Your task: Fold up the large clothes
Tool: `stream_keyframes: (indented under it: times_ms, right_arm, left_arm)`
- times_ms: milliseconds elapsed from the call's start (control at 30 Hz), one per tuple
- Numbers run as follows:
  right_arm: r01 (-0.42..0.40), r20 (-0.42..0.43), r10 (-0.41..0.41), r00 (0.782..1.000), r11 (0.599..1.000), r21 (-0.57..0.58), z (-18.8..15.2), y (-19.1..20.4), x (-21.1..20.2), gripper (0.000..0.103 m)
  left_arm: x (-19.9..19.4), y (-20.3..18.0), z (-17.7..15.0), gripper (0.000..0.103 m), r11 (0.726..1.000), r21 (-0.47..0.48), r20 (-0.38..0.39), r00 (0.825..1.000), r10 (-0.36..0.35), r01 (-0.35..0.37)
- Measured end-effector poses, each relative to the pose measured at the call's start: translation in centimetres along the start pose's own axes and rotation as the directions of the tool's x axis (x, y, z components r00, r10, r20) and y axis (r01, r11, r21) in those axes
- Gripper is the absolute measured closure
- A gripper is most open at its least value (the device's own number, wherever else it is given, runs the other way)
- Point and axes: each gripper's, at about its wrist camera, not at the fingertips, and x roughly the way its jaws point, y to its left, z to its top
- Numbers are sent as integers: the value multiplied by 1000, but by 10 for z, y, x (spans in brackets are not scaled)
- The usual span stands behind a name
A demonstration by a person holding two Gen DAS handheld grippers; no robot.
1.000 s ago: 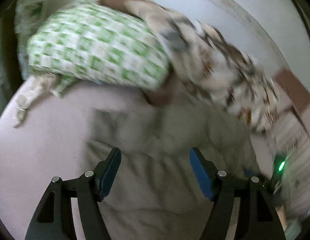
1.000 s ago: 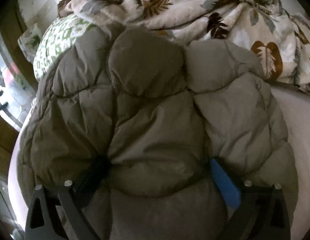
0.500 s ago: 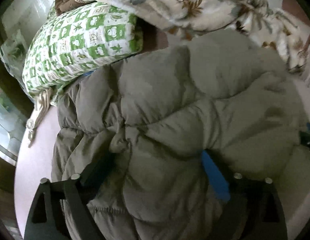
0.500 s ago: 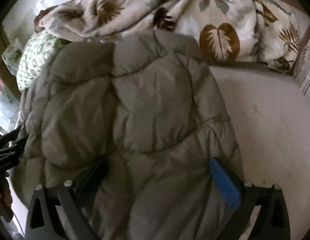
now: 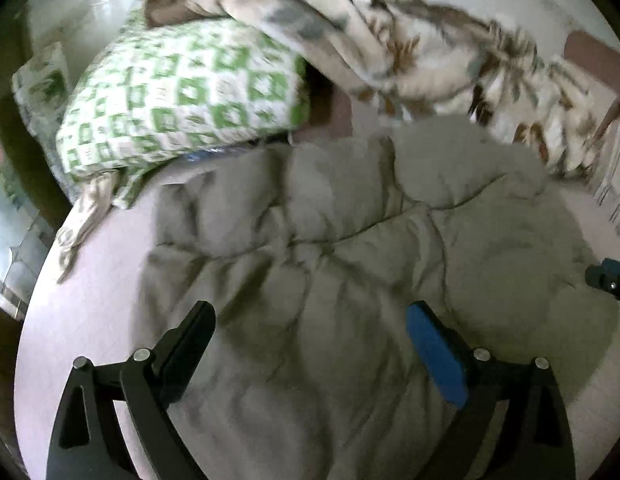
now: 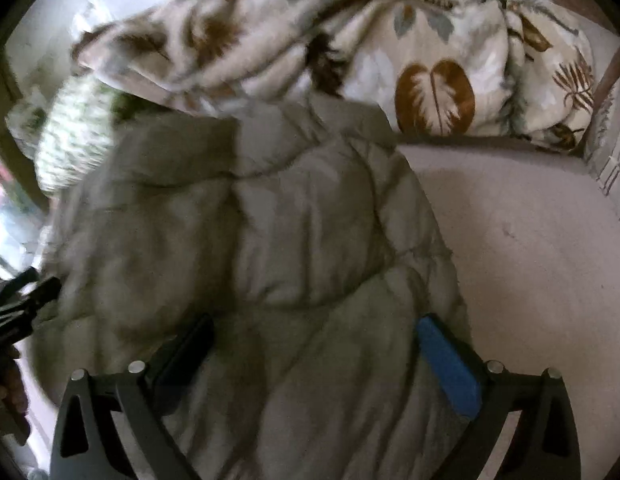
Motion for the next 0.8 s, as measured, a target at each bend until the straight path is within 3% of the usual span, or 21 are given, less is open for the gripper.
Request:
stream_keyframes:
  times_ms: [167,300,533,633,800]
  right_arm:
    - [-67,4,67,998,993,-102,-29,26,-33,0]
    - [-34,-61,26,998,989,-143,-41,41,-4,0]
    - [9,-98,-21,995,992,-127,-34,38,29,0]
    - [31,-92,-42,995,993,-111,-31,45,12,0]
    - [-10,-42,6,999,995,-98,-34,56,-13,0]
  left_arm:
    - [-28,8,-31,6,1000,28,53,999,3,-5]
    - [8,2,-43,5,998,48,-47,998,52,-49]
    - [26,1,-34,5,995,27,-80,992,103,-101]
    - [9,7,-33,5,995,-5,-45,995,94,-95]
    - [-12,16,-37,5,995,-17,24,995,100,-100]
